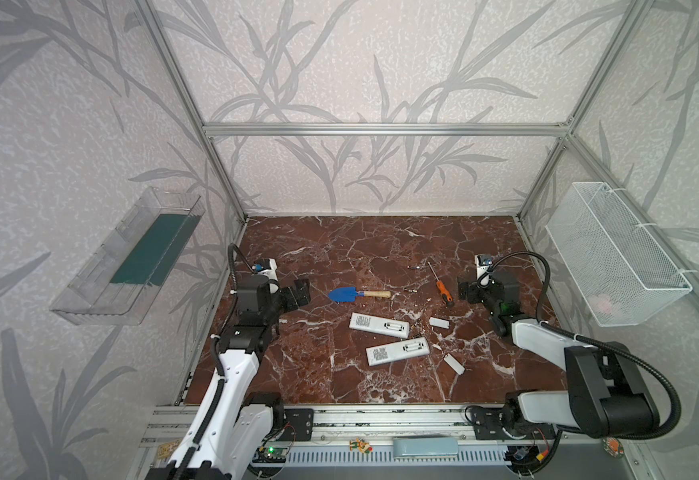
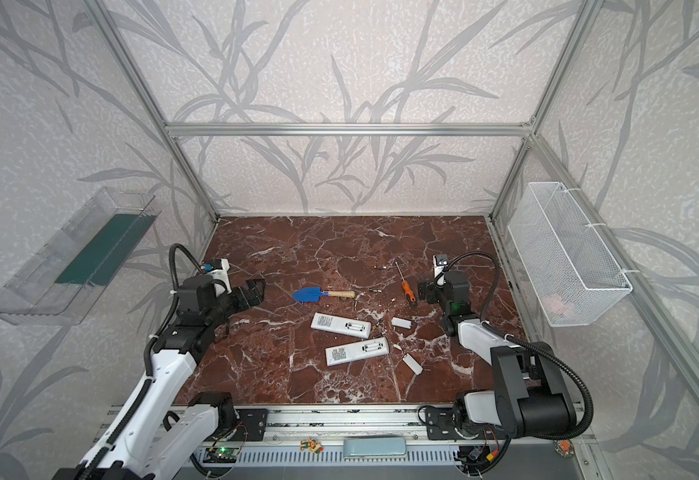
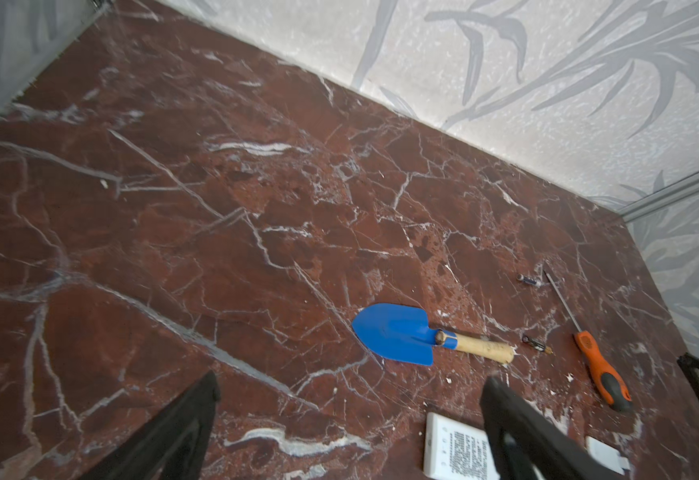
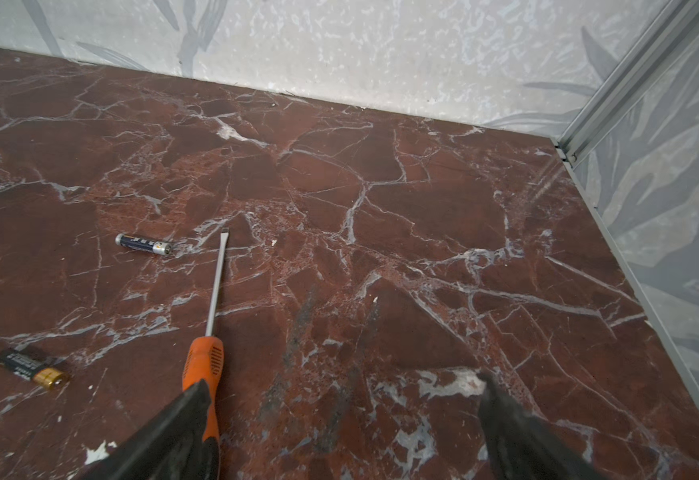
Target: Unload the batteries from the remote control
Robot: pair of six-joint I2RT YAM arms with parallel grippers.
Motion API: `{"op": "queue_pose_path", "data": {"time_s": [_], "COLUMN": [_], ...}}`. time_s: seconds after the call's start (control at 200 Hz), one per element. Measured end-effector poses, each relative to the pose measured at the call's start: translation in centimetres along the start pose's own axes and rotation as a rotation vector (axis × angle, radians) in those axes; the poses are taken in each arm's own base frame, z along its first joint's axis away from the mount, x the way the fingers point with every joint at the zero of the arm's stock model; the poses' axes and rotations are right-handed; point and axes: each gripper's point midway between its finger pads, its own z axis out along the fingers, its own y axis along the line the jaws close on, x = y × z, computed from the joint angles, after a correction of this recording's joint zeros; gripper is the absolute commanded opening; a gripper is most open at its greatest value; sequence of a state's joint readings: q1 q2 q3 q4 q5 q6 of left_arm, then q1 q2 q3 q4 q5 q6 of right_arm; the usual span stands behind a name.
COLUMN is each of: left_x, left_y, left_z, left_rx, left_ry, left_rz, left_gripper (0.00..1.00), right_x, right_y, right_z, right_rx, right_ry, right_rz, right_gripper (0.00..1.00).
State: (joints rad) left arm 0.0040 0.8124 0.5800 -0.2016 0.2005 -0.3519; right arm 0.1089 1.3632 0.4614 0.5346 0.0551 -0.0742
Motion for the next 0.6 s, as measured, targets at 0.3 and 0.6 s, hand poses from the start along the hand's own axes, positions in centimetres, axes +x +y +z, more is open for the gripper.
{"op": "queue_pose_path", "data": {"time_s": [0.3, 0.6], "left_x": [-0.8, -1.4], "left_y": [2.5, 5.0], "left_z": [0.9, 5.2], "left_rx": [-0.124, -0.230], "left_ry": [-0.089, -0.172], "left_rz": [0.144, 0.276], "left_gripper": [0.99, 0.99], "right_x": [1.2, 3.2], "right_y": [0.8, 1.6], "right_z": [0.5, 1.2], "right_rx": [-0.040, -0.075], "right_ry": [-0.040, -0.054], "right_rz": [-0.004, -0.013], "right_gripper": [0.99, 0.99]}}
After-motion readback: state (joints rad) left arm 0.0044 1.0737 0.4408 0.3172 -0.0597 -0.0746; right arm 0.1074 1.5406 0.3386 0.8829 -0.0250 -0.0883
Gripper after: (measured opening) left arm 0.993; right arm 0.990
